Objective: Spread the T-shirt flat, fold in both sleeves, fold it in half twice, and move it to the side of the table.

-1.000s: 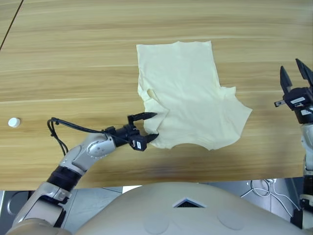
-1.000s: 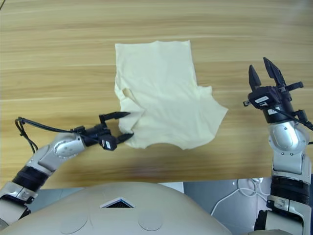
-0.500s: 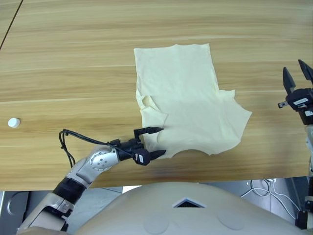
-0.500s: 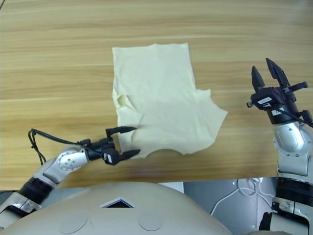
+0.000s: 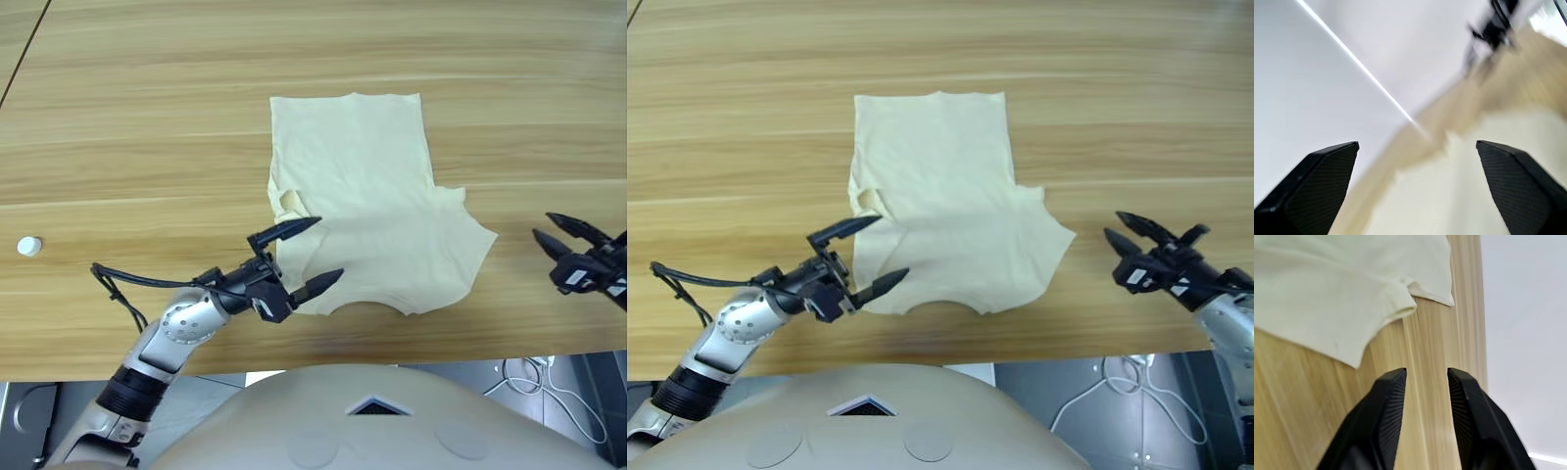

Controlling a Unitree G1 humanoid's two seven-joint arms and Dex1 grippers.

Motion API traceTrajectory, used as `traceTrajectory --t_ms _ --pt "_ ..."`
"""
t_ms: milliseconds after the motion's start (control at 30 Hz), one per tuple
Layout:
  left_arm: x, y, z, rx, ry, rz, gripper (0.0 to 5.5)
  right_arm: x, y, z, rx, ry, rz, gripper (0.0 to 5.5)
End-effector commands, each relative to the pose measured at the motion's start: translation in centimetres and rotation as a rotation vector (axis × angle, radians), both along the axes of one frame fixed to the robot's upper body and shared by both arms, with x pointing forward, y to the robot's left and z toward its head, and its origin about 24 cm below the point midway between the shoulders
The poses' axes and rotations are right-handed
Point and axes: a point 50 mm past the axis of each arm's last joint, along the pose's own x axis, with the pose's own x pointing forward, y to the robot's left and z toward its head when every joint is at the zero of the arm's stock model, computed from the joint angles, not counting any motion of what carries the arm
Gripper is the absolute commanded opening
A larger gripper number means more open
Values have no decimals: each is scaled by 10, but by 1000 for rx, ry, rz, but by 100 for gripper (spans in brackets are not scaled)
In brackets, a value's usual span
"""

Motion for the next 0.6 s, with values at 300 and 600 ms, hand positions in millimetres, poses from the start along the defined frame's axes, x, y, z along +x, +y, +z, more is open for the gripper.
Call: traceTrajectory --t_ms 300,600 --pt "5 10 32 -162 -39 103 447 7 14 -73 -126 139 29 157" --pt "8 10 29 -157 -40 127 447 32 13 -78 -135 12 1 157"
